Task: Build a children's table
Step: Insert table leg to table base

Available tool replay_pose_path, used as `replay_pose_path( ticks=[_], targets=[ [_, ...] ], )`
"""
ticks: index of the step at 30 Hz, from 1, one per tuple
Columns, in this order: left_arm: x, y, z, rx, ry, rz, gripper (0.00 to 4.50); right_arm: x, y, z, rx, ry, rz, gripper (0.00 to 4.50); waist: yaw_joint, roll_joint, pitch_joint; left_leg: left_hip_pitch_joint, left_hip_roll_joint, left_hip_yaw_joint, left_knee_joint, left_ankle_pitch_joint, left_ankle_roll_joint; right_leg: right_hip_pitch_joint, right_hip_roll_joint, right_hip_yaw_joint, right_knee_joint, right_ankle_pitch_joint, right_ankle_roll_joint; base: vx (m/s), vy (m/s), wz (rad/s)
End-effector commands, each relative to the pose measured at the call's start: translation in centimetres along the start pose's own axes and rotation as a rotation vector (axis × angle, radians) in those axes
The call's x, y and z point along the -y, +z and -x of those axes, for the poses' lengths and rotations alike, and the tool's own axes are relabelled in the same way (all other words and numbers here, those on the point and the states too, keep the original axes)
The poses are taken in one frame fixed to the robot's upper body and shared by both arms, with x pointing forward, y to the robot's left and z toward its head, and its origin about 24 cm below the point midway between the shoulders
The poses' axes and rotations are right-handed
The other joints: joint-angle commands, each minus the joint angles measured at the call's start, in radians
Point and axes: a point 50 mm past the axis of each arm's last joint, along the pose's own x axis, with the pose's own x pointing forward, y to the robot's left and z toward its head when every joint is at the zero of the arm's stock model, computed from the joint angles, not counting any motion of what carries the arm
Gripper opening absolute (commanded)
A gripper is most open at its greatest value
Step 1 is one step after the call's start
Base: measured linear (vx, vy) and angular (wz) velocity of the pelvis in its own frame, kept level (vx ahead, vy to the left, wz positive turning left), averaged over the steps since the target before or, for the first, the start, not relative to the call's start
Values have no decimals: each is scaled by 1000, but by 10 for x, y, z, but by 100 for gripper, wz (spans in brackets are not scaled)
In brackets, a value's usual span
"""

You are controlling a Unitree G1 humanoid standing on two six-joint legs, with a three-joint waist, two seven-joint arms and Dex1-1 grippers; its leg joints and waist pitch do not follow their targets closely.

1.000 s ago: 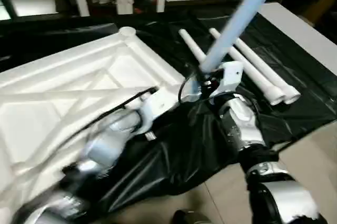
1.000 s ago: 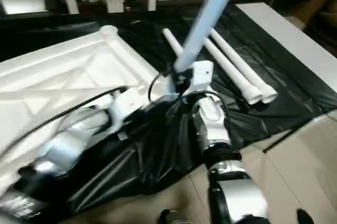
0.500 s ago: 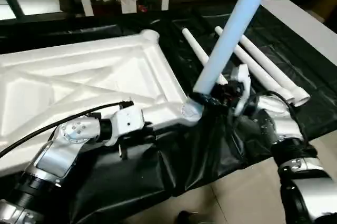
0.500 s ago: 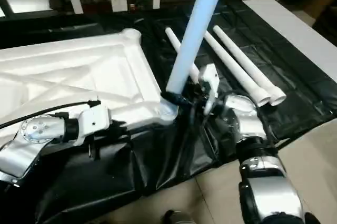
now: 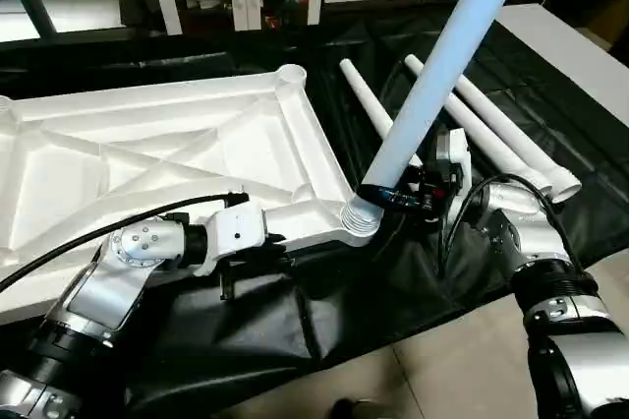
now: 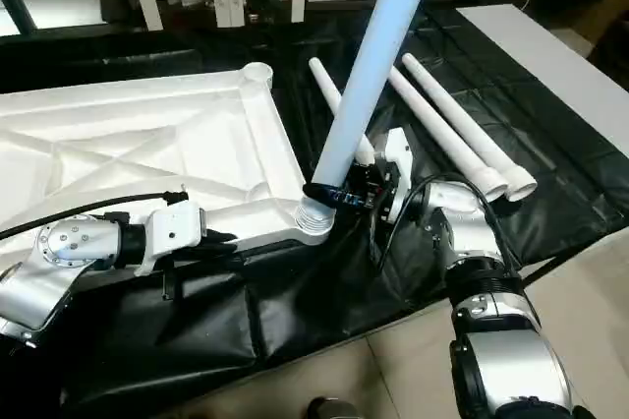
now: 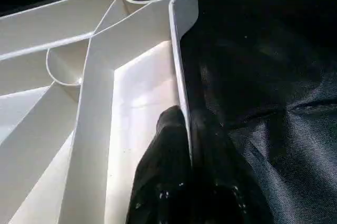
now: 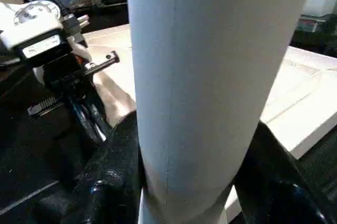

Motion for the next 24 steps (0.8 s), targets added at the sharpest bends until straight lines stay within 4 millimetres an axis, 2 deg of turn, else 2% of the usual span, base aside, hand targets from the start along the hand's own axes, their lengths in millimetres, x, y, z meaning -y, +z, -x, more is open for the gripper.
replay_pose_path(
  ticks=[1, 3, 5, 6, 11, 12, 15, 16, 18, 22, 23, 24],
  targets=[
    [7, 1, -7, 27, -61, -9, 0, -42, -82, 14, -361, 150, -271, 184, -1, 10, -20, 6, 31, 0, -59, -227, 62, 22, -51, 31, -63, -216, -249, 0, 0, 0],
    [6, 1, -7, 26, -65, -12, 0, -43, -86, 16, -401, 158, -279, 184, 0, 10, -21, 6, 31, 1, -58, -216, 65, 22, -50, 31, -62, -200, -252, 0, 0, 0],
    [6, 1, -6, 26, -72, -12, 0, -44, -88, 18, -445, 170, -268, 184, 1, 15, -21, 7, 31, 1, -59, -214, 64, 23, -49, 28, -61, -186, -257, 0, 0, 0],
    [6, 1, -6, 26, -78, -11, 0, -43, -88, 18, -468, 179, -248, 184, 1, 17, -18, 8, 33, 1, -62, -247, 55, 19, -50, 27, -64, -215, -251, 0, 0, 0],
    [6, 3, -7, 34, -83, -11, 0, -39, -82, 12, -462, 196, -220, 184, -3, 13, -15, 11, 32, -9, -69, -342, 29, 15, -52, 30, -76, -351, -218, 0, 0, 0],
    [6, 4, -7, 35, -82, -11, 0, -38, -81, 11, -455, 192, -220, 184, -4, 10, -16, 12, 32, -9, -68, -344, 29, 15, -52, 30, -76, -355, -216, 0, 0, 0],
    [5, 5, -8, 37, -76, -11, 0, -36, -79, 9, -435, 172, -232, 184, -4, 12, -15, 11, 33, -10, -70, -344, 30, 16, -52, 31, -76, -350, -215, 0, 0, 0],
    [5, 5, -8, 38, -74, -10, 0, -36, -80, 9, -426, 162, -241, 184, -5, 6, -18, 12, 33, -9, -69, -341, 32, 16, -52, 30, -76, -349, -215, 0, 0, 0],
    [6, 5, -8, 39, -74, -7, 0, -36, -81, 9, -408, 143, -267, 184, -4, 10, -16, 12, 34, -11, -71, -346, 32, 14, -52, 31, -77, -356, -215, 0, 0, 0],
    [7, 4, -8, 37, -78, -4, 0, -39, -87, 8, -392, 115, -289, 184, -6, 12, -17, 12, 33, -11, -71, -361, 27, 12, -53, 31, -79, -373, -209, 0, 0, 0],
    [8, 4, -8, 37, -81, -4, 0, -41, -89, 8, -390, 109, -292, 184, -5, 16, -17, 13, 34, -13, -73, -369, 23, 12, -54, 31, -79, -380, -208, 0, 0, 0],
    [8, 4, -8, 37, -81, -4, 0, -41, -89, 8, -390, 109, -292, 184, -7, 15, -17, 13, 34, -12, -73, -373, 22, 11, -53, 31, -80, -381, -207, 0, 0, 0]
  ],
)
